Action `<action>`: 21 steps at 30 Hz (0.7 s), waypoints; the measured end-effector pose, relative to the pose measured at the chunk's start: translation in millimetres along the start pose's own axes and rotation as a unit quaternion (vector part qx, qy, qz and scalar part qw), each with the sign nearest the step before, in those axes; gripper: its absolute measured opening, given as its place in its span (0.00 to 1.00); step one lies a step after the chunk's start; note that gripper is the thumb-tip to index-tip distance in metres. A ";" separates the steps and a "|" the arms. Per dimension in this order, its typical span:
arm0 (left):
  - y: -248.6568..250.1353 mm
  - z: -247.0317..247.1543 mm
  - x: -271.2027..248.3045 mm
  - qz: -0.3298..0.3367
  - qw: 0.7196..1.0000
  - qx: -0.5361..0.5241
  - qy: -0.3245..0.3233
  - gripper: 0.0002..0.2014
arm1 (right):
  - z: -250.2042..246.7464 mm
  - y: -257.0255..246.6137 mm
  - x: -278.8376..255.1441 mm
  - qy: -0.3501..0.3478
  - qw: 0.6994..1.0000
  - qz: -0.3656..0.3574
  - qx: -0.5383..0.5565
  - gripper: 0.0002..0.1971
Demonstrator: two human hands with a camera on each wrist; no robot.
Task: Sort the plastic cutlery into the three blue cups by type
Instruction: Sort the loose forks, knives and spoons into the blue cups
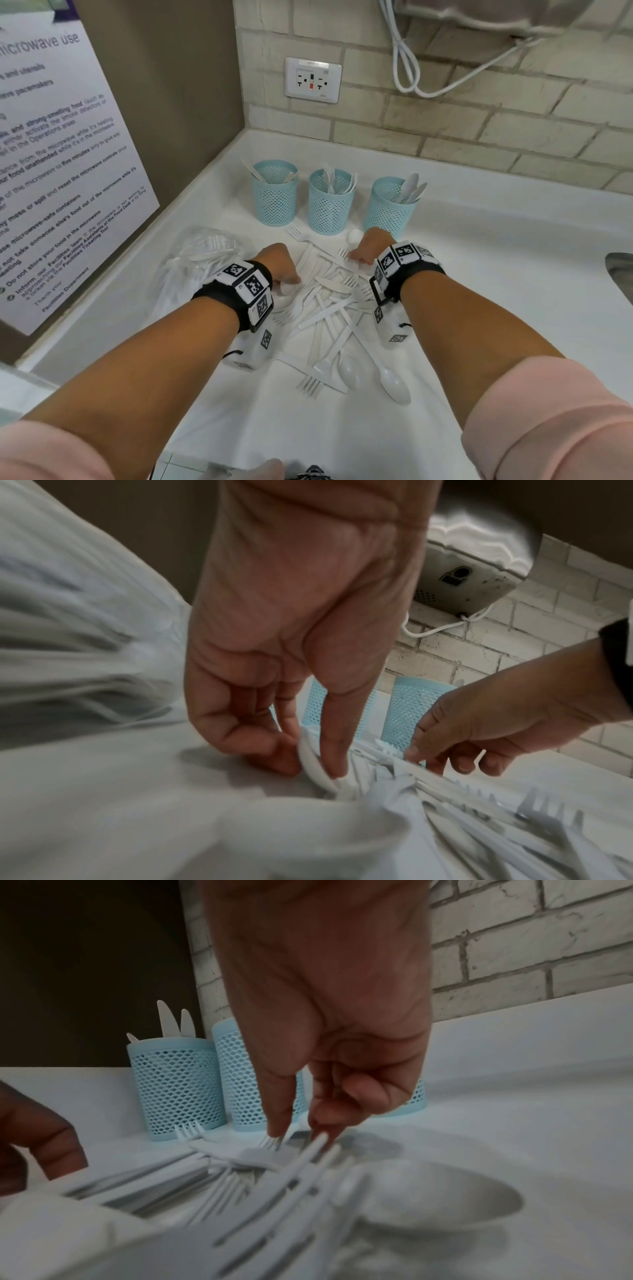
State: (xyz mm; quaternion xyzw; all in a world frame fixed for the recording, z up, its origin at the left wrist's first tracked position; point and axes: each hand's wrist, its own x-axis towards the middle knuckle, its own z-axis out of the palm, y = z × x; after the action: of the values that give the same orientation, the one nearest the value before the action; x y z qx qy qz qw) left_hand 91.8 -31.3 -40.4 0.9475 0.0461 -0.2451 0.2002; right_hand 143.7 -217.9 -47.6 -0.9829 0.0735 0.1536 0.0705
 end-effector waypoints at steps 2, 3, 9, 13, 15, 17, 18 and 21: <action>-3.1 -2.0 1.7 0.002 1.000 -0.007 0.004 0.11 | 0.8 1.8 3.0 -0.013 1.000 -0.014 -0.001 0.24; -5.5 -2.7 2.7 0.004 1.000 -0.005 0.008 0.10 | 1.6 4.2 5.4 -0.022 1.000 -0.017 0.008 0.23; -17.9 -8.5 5.8 0.018 0.987 -0.137 0.079 0.15 | -4.1 16.8 -1.7 -0.060 0.991 0.025 0.119 0.19; -17.5 -16.4 5.2 0.038 0.956 -0.257 0.136 0.14 | -1.2 18.2 -9.7 -0.064 0.985 0.031 0.155 0.19; -16.7 -20.3 5.4 0.065 0.932 -0.310 0.174 0.14 | -1.3 20.1 -11.5 -0.066 0.977 0.029 0.202 0.18; -15.2 -21.7 5.2 0.097 0.900 -0.379 0.190 0.13 | -3.3 20.4 -15.4 -0.066 0.963 0.024 0.260 0.16; -13.9 -22.1 5.4 0.107 0.883 -0.410 0.200 0.12 | -4.9 19.9 -16.7 -0.070 0.957 0.020 0.281 0.15; -7.1 -23.7 2.9 0.120 0.844 -0.468 0.231 0.07 | -10.2 16.1 -18.8 -0.095 0.943 -0.005 0.320 0.09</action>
State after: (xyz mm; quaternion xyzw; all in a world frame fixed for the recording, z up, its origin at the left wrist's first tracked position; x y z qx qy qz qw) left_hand 103.6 -15.3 -25.4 0.7686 0.0859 0.0574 0.6313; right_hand 126.3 -233.0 -34.0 -0.8896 0.1073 0.2139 0.3891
